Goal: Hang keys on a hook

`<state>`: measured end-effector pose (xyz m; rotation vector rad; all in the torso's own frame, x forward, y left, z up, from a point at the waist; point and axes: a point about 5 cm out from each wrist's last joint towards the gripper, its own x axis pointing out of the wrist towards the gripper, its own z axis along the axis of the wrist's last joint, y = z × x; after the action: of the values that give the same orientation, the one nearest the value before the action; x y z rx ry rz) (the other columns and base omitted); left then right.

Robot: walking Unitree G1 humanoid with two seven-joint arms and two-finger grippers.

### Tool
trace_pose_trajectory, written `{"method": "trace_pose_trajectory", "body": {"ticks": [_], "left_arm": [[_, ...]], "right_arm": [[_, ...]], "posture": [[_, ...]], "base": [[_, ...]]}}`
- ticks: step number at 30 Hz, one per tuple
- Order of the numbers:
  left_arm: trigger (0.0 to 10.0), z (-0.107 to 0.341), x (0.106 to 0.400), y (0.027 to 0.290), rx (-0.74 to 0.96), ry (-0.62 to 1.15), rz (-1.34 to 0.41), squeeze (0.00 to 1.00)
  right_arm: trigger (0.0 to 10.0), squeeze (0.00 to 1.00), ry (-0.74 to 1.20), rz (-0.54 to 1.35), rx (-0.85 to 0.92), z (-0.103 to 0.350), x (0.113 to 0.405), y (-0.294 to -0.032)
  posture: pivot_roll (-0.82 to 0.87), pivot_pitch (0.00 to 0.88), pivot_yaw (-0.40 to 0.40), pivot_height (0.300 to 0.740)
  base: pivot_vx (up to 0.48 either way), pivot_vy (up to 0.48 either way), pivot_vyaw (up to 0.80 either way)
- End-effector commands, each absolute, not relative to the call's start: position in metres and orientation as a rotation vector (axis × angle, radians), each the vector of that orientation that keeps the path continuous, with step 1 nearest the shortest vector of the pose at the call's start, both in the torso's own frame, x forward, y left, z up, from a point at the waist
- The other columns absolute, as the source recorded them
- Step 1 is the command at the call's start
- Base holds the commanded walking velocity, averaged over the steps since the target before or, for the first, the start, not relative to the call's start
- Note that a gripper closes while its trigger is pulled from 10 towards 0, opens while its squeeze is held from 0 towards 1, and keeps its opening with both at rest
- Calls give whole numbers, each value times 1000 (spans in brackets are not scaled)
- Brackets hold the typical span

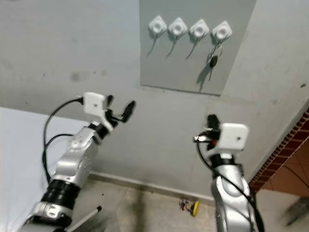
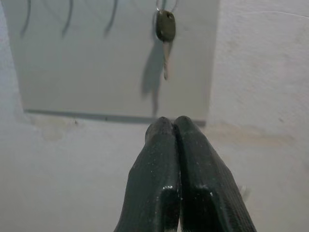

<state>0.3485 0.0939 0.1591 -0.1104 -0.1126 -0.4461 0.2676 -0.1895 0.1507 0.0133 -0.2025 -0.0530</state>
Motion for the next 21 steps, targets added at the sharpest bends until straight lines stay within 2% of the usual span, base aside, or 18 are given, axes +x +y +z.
{"method": "trace_pose_trajectory", "body": {"ticks": [1, 10, 13, 21], "left_arm": [[10000, 163, 351, 106, -97, -123, -412, 0], [10000, 162, 351, 105, -101, -117, -406, 0], [10000, 164, 351, 105, -72, -135, -385, 0], [10000, 176, 342, 85, -25, -213, -517, 0]], "right_arm": [[10000, 0, -219, -22, 25, 155, 270, -180], [10000, 0, -218, -20, 23, 155, 270, -181], [10000, 0, -218, -18, 23, 155, 270, -180], [10000, 0, -218, -6, 23, 155, 270, -179]], "posture": [[2, 16, -6, 740], [1, 17, -7, 740], [1, 17, -7, 740], [1, 13, -8, 740]], "base": [[480, 0, 0], [464, 0, 0], [0, 0, 0], [0, 0, 0]]}}
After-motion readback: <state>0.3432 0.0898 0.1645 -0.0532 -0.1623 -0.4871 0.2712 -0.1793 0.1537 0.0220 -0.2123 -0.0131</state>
